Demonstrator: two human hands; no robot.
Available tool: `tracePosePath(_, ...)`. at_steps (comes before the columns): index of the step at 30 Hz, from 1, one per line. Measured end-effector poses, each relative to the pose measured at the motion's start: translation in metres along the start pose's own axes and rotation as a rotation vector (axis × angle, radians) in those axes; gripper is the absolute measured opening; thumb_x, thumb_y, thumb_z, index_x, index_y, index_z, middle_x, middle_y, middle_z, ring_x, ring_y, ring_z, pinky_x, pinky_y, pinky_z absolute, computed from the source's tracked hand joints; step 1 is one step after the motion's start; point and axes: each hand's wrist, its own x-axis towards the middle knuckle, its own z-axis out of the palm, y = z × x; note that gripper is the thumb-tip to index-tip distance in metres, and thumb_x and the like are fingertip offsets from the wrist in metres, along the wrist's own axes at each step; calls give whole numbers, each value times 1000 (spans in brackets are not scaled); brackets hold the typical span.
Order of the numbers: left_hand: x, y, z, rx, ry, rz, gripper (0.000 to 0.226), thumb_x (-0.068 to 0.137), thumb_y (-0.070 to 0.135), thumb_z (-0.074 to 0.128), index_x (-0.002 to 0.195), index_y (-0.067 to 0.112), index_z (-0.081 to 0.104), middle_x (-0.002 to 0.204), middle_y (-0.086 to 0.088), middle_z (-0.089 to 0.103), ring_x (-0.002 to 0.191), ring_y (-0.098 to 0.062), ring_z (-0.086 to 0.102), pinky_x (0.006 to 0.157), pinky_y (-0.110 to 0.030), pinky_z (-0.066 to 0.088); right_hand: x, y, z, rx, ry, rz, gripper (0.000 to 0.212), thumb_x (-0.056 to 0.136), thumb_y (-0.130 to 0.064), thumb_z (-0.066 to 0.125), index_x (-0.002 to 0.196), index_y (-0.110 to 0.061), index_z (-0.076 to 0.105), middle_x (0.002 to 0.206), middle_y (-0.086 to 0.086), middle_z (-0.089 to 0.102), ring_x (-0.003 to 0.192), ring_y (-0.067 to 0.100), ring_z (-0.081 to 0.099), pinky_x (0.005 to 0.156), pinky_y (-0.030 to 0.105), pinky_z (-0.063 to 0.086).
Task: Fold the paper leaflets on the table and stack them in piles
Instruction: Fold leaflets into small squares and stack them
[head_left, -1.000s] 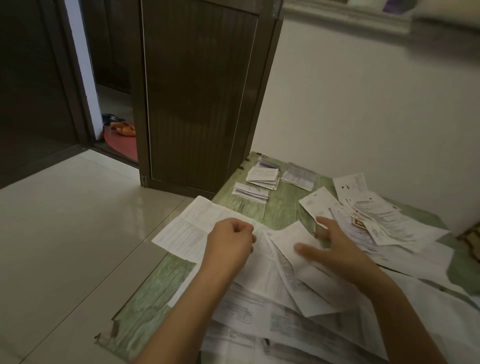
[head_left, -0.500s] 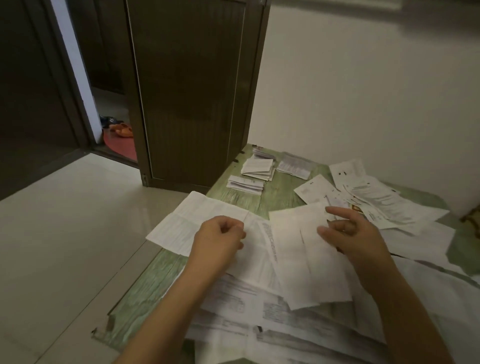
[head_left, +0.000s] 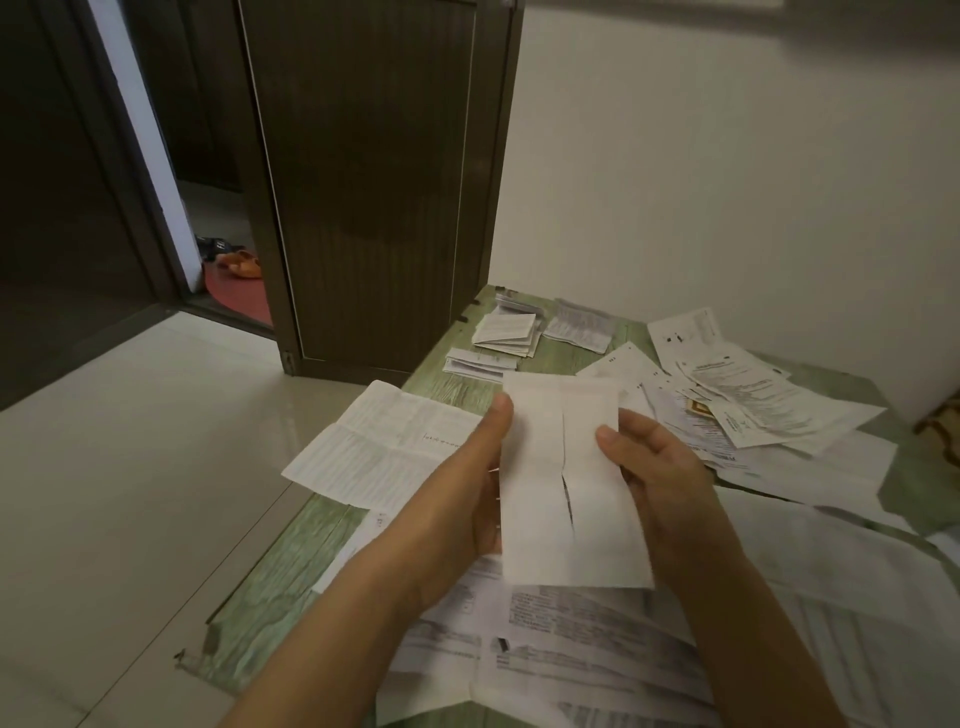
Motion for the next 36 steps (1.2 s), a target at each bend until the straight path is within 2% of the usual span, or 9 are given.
tracePosePath(3,-2,-6,2,120,77,59,28,81,30,66,105,16,66,91,-4,74,86,-22,71,81,-40,57,1,3,3,103,-37,-3,32,82,-10,59,114,-8,58,108,12,69,97,28,68,79,41,57)
tracePosePath(6,2,-13,0,110,255,45,17,84,3,64,97,14,68,78,1,74,69,-15,71,57,-25,56,1,7,6,89,-164,17,46,75,-18,61,120,-8,57,114,14,67,105,31,64,89,46,51)
tracePosePath(10,6,-10,-3,52,311,40,22,88,-3,53,98,9,67,90,-9,72,81,-24,66,67,-31,55,-5,7,9,-20,-255,13,26,85,2,50,100,-10,67,99,8,72,92,22,68,77,35,54)
tracePosePath(13,5,-5,-3,-46,319,54,20,90,5,51,93,11,71,99,-13,69,90,-26,65,78,-35,54,-7,7,14,-53,-238,-2,48,86,13,43,55,-13,70,93,4,72,93,23,65,72,28,53)
tracePosePath(15,3,-3,-4,-185,302,9,25,96,21,48,90,8,67,87,-13,72,75,-24,69,63,-31,57,-8,9,16,-77,-246,-31,53,84,20,42,46,-10,66,100,5,70,96,22,66,68,23,54)
tracePosePath(19,1,1,-6,-324,232,-77,43,94,45,44,98,6,60,88,-18,72,76,-30,71,57,-36,56,-10,11,18,-234,-241,-140,51,81,22,45,51,-11,70,107,-2,67,91,6,67,66,20,55)
tracePosePath(25,0,-2,-7,-203,286,40,13,90,3,55,100,3,64,79,-12,74,62,-19,71,47,-24,54,-11,10,21,-185,-209,-50,36,96,-4,40,106,-24,67,103,0,72,93,16,69,76,27,57)
tracePosePath(31,3,-4,-9,-249,323,168,11,92,10,54,91,8,64,73,-7,73,63,-18,70,51,-26,55,-14,15,23,-440,-131,-202,24,96,-27,45,114,-29,61,111,-1,65,92,8,66,72,20,54)
tracePosePath(36,7,-6,-5,-222,302,245,17,93,13,53,101,6,66,85,-12,72,75,-21,69,61,-30,55,-19,15,30,-389,-327,-125,31,88,-38,58,119,-32,55,117,-8,62,98,-1,63,76,14,51)
